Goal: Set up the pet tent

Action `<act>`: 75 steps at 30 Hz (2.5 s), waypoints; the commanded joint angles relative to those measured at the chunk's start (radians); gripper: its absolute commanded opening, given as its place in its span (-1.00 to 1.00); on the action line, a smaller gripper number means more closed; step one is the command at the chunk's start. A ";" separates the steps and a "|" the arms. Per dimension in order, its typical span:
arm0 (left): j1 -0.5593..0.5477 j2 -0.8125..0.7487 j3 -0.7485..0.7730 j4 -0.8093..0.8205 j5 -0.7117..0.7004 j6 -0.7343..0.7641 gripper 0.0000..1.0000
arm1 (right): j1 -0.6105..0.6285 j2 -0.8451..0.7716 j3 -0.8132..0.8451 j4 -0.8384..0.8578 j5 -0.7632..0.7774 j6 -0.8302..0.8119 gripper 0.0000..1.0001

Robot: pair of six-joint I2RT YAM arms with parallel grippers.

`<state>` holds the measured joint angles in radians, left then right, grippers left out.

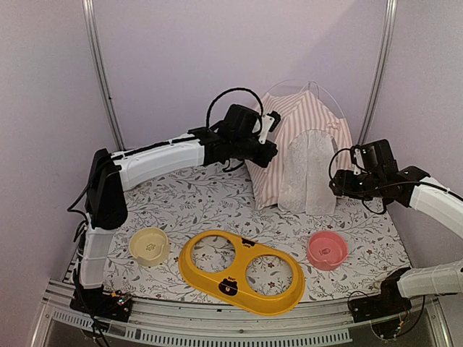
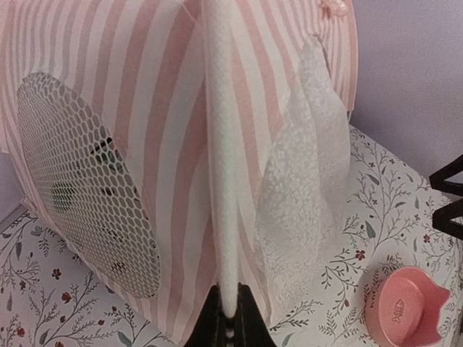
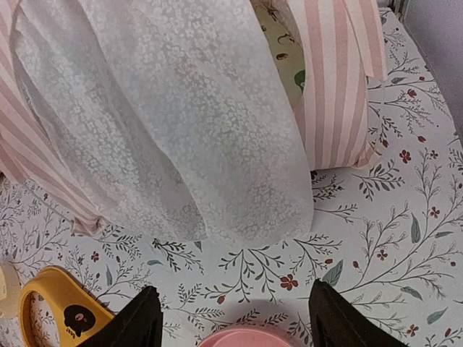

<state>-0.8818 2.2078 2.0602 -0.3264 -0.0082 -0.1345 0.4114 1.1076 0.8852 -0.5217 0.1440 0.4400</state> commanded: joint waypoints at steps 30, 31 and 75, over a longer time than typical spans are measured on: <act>-0.130 0.237 0.156 0.307 -0.095 -0.048 -0.94 | -0.002 -0.053 0.242 -0.079 -0.031 -0.011 0.82; -0.129 0.247 0.170 0.297 -0.086 -0.049 -0.84 | -0.002 -0.049 0.242 -0.081 -0.031 -0.008 0.82; 0.115 -0.798 -1.029 0.362 -0.125 -0.257 0.77 | 0.206 0.344 0.121 0.460 -0.299 0.117 0.98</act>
<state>-0.7990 1.4681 1.0729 0.0650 -0.1047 -0.3725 0.6479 1.4185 0.9760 -0.1329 -0.1337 0.5720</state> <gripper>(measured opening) 0.883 0.990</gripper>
